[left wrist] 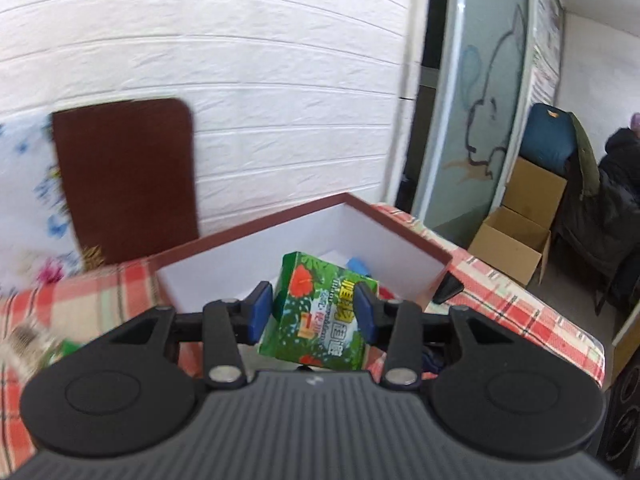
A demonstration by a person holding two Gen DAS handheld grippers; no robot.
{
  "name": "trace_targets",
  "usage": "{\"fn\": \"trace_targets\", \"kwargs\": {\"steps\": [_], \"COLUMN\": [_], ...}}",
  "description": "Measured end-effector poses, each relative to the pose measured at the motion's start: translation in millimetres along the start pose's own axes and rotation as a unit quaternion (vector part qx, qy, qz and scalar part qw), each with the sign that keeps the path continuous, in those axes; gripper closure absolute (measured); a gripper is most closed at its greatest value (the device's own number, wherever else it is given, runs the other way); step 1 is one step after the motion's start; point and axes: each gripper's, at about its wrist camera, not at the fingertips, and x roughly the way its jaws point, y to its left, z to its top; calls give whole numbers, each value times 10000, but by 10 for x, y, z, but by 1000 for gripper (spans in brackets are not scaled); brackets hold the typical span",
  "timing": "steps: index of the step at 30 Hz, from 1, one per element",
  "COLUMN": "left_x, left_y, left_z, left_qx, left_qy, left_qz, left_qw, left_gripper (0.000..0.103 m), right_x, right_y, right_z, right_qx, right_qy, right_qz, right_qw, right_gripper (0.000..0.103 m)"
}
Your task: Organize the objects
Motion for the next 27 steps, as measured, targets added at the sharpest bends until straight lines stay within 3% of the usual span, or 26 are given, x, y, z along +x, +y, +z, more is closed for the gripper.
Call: {"fn": "trace_targets", "kwargs": {"steps": [3, 4, 6, 9, 13, 17, 19, 22, 27], "left_x": [350, 479, 586, 518, 332, 43, -101, -259, -334], "left_y": [-190, -239, -264, -277, -151, 99, 233, 475, 1019], "left_z": [88, 98, 54, -100, -242, -400, -510, -700, -1102], "left_qx": [207, 227, 121, 160, 117, -194, -331, -596, -1059], "left_qy": [82, 222, 380, 268, 133, 16, -14, 51, 543], "left_qz": [-60, 35, 0, -13, 158, 310, 441, 711, 1527], "left_qw": [9997, 9995, 9992, 9995, 9997, 9993, 9985, 9957, 9811], "left_gripper": [41, 41, 41, 41, 40, 38, 37, 36, 35], "right_x": [216, 319, 469, 344, 79, -44, -79, -128, -90], "right_y": [-251, -318, -436, -606, -539, -313, -147, 56, 266], "right_z": [-8, -27, -68, -140, -287, -451, -511, -487, -502], "right_qx": [86, 44, 9, 533, 845, 1106, 948, 601, 494], "right_qy": [69, 171, 441, 338, 148, 564, 874, 974, 1335], "right_qz": [-449, -698, -1302, -1266, -1301, -916, -596, -184, 452], "right_qw": [9989, 9974, 9905, 9899, 9878, 9880, 9899, 9933, 9888], "right_gripper": [51, 36, 33, 32, 26, 26, 27, 27, 27]}}
